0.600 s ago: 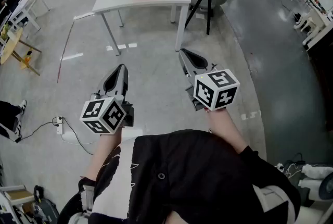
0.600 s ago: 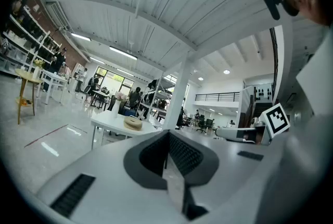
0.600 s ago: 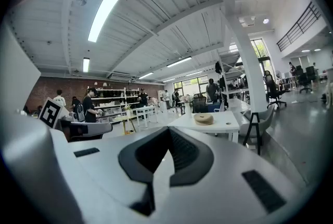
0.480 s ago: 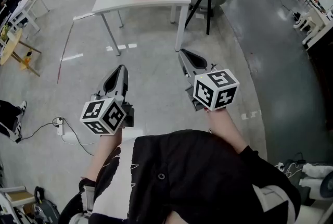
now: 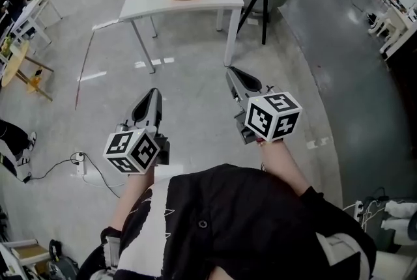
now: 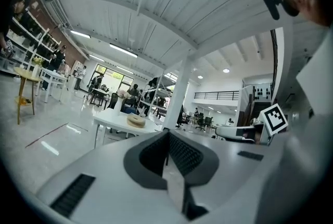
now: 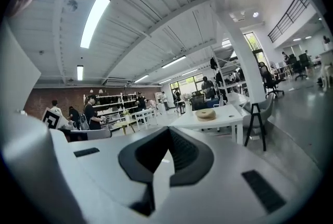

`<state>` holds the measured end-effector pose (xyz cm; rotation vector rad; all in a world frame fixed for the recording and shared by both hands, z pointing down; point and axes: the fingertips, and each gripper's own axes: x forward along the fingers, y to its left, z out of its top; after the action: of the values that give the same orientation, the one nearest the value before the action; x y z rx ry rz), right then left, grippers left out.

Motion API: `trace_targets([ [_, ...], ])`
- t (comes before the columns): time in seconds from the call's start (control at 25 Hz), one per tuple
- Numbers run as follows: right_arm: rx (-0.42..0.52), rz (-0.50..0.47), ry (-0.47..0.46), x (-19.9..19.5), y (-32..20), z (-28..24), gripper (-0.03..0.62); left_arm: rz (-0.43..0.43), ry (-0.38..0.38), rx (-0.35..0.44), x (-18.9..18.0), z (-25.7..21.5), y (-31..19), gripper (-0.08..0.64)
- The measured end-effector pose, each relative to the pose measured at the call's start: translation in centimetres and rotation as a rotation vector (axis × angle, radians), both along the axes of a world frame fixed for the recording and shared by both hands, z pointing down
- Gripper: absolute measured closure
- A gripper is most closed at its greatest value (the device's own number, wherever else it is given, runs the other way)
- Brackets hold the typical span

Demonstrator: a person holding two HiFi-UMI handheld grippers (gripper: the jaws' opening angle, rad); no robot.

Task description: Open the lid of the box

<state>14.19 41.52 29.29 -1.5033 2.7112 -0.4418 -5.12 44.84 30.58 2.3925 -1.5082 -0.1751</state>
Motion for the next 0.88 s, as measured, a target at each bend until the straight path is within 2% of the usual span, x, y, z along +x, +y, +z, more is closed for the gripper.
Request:
trace_targets([
  [0.24,-0.077,0.003,0.052,-2.0,-0.1,4.6,0.588,-0.002,-0.009,-0.089,-1.8,4.4,-0.2,0.549],
  [0.48,-0.137,-0.021,0.06,-3.3,-2.9,6.9,0.588,-0.017,0.019,-0.13,-2.8,6.2,-2.8,0.549],
  [0.72,-0.131,-0.061,0.077,-3.8,-7.9,7.4,0.588,-0.021,0.041,-0.105,-2.4,6.3,-7.4,0.549],
  [0.88,-0.133,-0.087,0.074,-4.0,-12.1,7.3,0.588,-0.027,0.027,-0.095,-2.2,5.3,-11.5,0.549],
])
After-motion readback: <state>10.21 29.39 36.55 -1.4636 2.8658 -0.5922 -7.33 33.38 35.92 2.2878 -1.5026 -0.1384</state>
